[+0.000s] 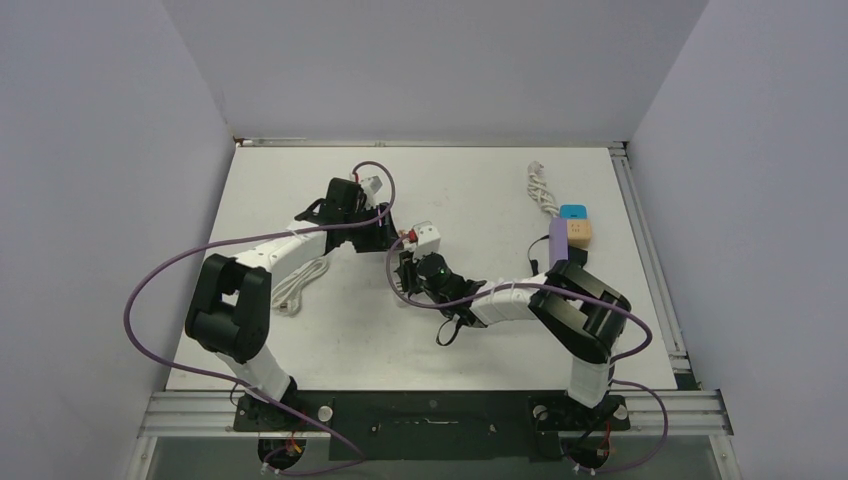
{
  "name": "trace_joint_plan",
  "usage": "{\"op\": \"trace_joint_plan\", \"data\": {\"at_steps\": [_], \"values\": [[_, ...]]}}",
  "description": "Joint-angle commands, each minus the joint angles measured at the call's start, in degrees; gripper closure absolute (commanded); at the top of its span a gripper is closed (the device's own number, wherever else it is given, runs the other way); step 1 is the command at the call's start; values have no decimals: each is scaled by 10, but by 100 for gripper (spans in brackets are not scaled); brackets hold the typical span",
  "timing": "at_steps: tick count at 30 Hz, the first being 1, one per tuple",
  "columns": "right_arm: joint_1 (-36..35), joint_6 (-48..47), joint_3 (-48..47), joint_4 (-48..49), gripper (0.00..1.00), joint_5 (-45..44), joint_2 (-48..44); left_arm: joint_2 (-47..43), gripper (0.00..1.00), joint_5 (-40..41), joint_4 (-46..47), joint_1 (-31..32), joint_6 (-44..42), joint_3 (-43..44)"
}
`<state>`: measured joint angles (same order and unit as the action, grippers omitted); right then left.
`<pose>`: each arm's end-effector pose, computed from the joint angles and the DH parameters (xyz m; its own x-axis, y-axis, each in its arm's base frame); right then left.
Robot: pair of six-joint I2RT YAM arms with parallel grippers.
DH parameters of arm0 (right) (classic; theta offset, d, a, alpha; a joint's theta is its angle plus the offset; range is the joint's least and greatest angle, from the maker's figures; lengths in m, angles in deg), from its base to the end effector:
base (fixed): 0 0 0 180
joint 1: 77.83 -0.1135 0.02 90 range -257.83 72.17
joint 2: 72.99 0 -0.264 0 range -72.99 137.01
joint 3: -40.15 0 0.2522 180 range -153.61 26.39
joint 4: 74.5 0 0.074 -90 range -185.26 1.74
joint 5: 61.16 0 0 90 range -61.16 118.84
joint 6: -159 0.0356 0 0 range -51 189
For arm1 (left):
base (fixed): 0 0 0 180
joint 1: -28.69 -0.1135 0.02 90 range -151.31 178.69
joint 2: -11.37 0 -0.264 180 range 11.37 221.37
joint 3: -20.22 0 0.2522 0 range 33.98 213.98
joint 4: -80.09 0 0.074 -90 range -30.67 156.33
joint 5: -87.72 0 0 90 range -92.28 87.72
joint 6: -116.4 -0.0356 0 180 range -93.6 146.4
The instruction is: Pull the plug off the socket
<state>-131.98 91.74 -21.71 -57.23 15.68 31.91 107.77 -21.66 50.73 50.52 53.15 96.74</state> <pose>0.2233 0.2952 0.1493 -0.4935 -0.0403 -0.8688 -0.5187 0.8154 0.2568 0.3269 -0.1437 0.2086 -0.8763 -0.1064 -0.4699 0.1764 0.8368 -0.5183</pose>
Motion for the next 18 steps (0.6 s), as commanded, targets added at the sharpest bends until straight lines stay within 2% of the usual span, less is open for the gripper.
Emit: {"op": "trace_joint_plan", "data": {"at_steps": [1, 9, 18], "values": [[-20, -29, -4, -26, 80, -56, -9, 35, 54, 27, -57, 5, -13, -11], [-54, -68, -30, -56, 83, -140, 3, 42, 57, 29, -65, 5, -16, -7], [-47, -43, -28, -60, 86, -111, -2, 58, 62, 27, -67, 5, -15, -3]]}}
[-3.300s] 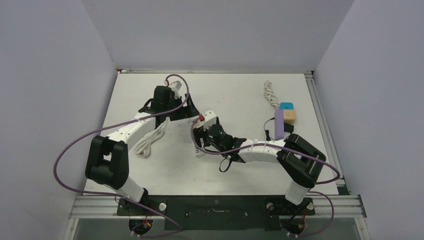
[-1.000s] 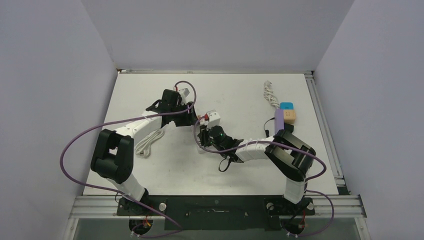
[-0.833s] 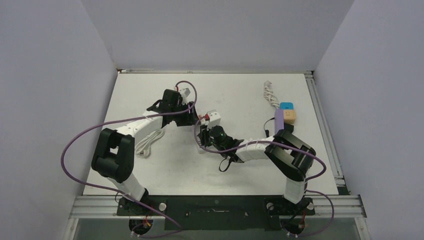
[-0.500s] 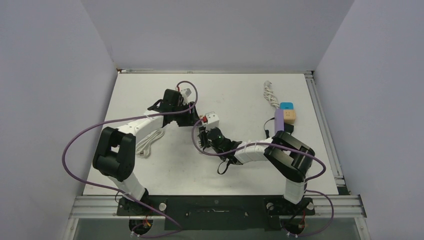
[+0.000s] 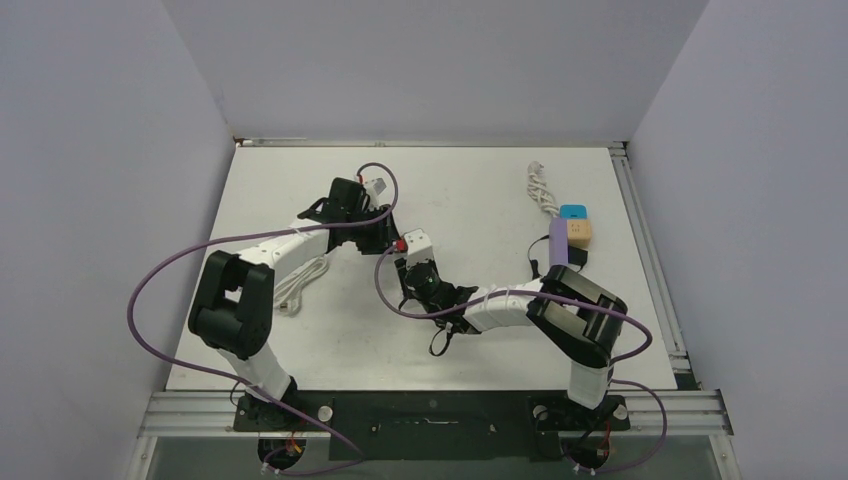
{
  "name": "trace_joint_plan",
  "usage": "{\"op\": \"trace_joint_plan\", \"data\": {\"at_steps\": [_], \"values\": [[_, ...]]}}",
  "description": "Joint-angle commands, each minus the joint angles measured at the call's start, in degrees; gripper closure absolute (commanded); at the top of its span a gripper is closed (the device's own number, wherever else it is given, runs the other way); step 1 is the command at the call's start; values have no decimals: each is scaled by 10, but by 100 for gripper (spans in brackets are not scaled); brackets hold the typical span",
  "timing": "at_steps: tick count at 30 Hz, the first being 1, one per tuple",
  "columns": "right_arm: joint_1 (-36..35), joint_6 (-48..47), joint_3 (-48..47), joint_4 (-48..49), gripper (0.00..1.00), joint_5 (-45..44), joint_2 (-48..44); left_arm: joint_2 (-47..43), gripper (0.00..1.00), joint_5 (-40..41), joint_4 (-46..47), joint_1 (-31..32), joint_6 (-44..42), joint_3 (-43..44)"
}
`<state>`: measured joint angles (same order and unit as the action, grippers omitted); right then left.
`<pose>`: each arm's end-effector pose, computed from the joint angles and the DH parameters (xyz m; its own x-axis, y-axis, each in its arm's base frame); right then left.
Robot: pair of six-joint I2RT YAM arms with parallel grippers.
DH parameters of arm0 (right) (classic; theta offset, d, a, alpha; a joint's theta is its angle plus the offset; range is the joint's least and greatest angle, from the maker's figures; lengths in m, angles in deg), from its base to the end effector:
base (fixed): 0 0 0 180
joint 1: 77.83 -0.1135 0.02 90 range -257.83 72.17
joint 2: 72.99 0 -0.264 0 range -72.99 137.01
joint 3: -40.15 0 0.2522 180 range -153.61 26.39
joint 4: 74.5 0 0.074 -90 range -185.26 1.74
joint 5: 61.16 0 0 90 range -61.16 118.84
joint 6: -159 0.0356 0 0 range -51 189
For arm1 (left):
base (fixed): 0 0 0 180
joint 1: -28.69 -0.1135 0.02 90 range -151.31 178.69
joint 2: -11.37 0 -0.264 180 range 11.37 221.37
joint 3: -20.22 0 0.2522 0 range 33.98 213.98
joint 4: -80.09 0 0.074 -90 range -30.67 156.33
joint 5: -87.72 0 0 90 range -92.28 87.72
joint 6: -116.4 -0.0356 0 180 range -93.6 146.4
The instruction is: Pull the plug off the socket
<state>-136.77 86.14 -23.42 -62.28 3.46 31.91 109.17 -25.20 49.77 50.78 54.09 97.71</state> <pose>0.2040 0.3091 0.1504 -0.4110 -0.1663 -0.8963 -0.4810 0.8748 0.0582 0.3284 -0.1483 0.2050 -0.9016 -0.0960 -0.4218 0.1765 0.8085 -0.5614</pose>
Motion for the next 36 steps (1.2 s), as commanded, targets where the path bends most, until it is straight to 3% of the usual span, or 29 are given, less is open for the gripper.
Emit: {"op": "trace_joint_plan", "data": {"at_steps": [1, 6, 10, 23, 28, 36], "values": [[8, 23, -8, -7, 86, 24, -4, 47, 62, 62, -57, 3, -25, -12], [57, 71, 14, 15, 88, 108, -13, 61, 67, 66, -62, 2, -25, -7], [66, 73, 22, 22, 90, 121, -17, 71, 69, 72, -67, 4, -25, -2], [4, 6, -10, -14, 92, 0, -9, 81, 70, 73, -69, 5, -25, 4], [4, 12, -11, -18, 93, -3, -10, 82, 70, 74, -71, 6, -25, 7], [59, 71, 19, 9, 94, 100, -27, 89, 71, 78, -74, 8, -28, 9]]}}
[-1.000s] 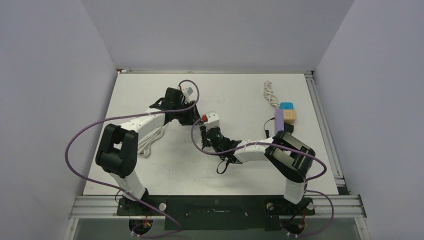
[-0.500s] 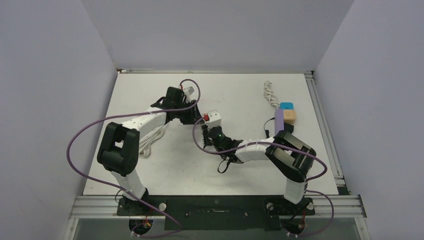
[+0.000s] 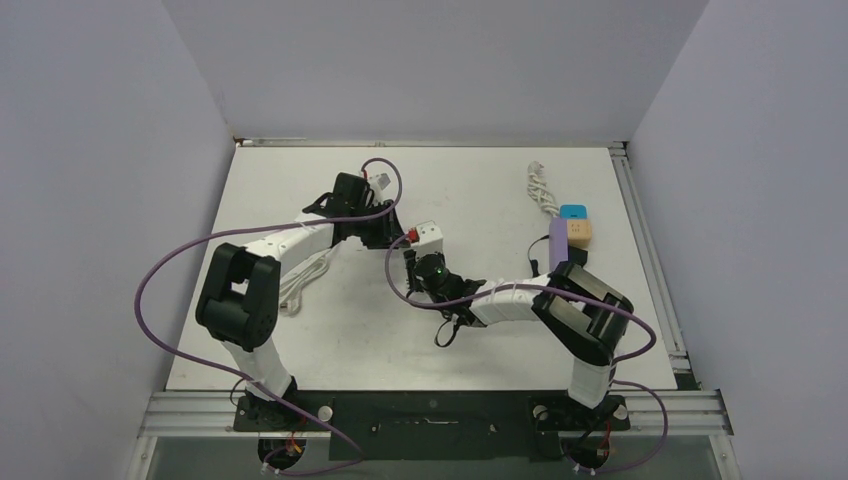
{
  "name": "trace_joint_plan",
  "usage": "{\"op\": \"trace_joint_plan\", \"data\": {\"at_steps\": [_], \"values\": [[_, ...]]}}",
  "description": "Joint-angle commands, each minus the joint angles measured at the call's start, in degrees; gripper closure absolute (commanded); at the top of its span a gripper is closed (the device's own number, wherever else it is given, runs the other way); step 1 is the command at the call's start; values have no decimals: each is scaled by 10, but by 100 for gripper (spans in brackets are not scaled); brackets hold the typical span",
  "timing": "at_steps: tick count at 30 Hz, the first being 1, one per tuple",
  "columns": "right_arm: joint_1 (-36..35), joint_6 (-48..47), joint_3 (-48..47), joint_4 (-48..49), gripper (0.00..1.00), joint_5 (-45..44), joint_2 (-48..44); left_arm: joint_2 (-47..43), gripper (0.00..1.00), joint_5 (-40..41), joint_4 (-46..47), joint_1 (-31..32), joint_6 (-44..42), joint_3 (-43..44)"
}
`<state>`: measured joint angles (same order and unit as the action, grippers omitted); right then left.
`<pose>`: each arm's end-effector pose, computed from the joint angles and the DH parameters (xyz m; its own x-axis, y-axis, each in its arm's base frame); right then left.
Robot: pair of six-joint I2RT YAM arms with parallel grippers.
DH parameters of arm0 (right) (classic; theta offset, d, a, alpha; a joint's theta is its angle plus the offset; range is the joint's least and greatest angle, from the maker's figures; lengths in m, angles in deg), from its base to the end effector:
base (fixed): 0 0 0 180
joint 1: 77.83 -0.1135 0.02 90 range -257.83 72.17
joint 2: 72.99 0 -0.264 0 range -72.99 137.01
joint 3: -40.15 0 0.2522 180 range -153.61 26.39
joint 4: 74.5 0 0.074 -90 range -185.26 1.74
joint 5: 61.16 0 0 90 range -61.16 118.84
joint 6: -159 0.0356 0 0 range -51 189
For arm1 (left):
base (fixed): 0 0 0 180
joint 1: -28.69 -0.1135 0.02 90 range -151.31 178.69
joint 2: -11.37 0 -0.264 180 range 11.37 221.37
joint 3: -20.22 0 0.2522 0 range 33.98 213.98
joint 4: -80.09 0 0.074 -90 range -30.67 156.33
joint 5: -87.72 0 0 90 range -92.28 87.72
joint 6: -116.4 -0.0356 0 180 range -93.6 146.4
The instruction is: Pull the plug off the socket
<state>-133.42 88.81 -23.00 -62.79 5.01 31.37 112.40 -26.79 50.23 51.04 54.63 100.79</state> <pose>0.2198 0.2954 0.1506 -0.4502 -0.1087 -0.8863 -0.4288 0.8970 0.1078 0.3410 -0.1562 0.2026 -0.9067 -0.0926 -0.4115 0.1840 0.7911 -0.5833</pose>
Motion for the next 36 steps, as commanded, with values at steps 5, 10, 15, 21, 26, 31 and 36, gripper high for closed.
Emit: {"op": "trace_joint_plan", "data": {"at_steps": [5, 10, 15, 21, 26, 31, 36], "values": [[39, 49, 22, 23, 94, 104, -25, 61, 71, 97, -80, 7, -35, -20], [31, 36, 21, 20, 94, 88, -26, 63, 71, 98, -80, 7, -35, -19], [-4, 2, 2, -3, 95, 21, -23, 64, 71, 98, -82, 7, -36, -17], [-33, -22, -16, -19, 95, -29, -12, 64, 71, 98, -82, 8, -37, -16], [-33, -16, -16, -22, 95, -32, -13, 65, 71, 99, -82, 8, -37, -15], [-5, 17, -4, -14, 95, 20, -21, 67, 71, 98, -83, 8, -38, -14], [33, 48, 14, 3, 95, 79, -24, 69, 71, 97, -84, 8, -38, -13]]}}
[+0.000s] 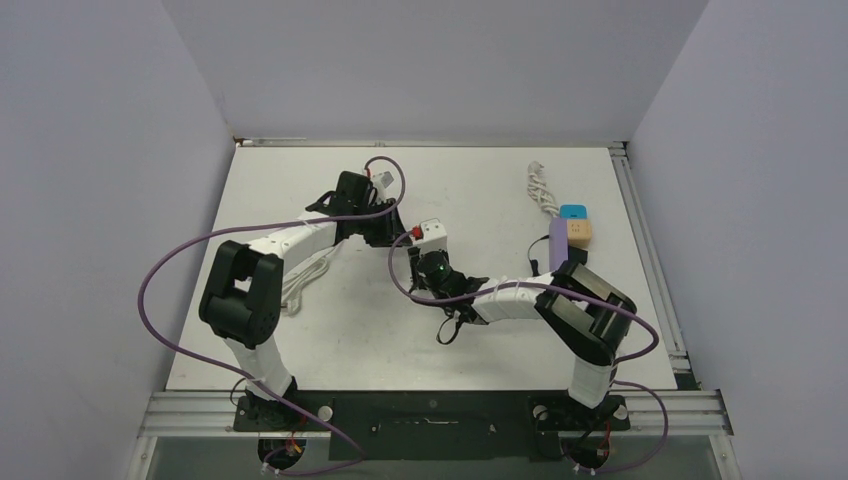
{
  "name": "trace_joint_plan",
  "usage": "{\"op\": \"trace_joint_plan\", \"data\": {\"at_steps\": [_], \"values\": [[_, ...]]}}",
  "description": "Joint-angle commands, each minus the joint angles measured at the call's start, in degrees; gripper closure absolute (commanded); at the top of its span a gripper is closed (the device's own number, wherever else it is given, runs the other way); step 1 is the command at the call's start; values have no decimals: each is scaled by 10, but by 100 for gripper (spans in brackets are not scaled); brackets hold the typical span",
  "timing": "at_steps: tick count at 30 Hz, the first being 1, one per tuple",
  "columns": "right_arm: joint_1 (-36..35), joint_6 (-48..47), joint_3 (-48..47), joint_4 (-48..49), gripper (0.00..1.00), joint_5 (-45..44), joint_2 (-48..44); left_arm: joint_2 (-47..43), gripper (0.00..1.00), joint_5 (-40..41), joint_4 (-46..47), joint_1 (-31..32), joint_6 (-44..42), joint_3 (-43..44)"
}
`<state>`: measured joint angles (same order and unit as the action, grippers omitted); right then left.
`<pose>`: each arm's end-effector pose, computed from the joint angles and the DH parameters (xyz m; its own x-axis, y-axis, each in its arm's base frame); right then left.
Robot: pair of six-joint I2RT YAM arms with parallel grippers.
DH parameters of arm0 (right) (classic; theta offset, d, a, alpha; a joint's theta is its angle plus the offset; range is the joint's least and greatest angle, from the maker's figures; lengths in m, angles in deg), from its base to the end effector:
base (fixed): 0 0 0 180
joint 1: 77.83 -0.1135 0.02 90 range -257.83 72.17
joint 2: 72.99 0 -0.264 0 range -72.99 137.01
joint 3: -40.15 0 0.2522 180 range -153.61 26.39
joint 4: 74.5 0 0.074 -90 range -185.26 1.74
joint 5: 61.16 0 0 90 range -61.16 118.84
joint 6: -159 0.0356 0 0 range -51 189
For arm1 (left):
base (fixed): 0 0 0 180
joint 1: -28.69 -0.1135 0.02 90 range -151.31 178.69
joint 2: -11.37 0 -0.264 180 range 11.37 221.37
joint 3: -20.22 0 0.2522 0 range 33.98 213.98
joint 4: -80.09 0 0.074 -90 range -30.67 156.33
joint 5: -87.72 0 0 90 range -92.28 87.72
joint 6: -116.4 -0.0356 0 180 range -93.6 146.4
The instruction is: Pull the plug off the socket
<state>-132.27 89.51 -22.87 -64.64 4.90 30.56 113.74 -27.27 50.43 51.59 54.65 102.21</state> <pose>0.2241 0.2887 0.1519 -0.4672 -0.1029 -0.8781 -0.4023 0.9092 0.1075 0.3453 -0.1622 0.2021 -0.9072 -0.0825 -0.4125 0.1967 0.7837 -0.5892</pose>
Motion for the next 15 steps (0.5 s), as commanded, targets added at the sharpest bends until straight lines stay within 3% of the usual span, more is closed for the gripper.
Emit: {"op": "trace_joint_plan", "data": {"at_steps": [1, 8, 15], "values": [[22, 41, 13, 23, 95, 80, -16, 55, 71, 101, -85, 2, -38, -27], [15, 28, 10, 23, 95, 69, -14, 56, 71, 99, -86, 3, -38, -26], [-31, -13, -11, 0, 95, -11, -9, 57, 72, 99, -86, 5, -38, -25]]}}
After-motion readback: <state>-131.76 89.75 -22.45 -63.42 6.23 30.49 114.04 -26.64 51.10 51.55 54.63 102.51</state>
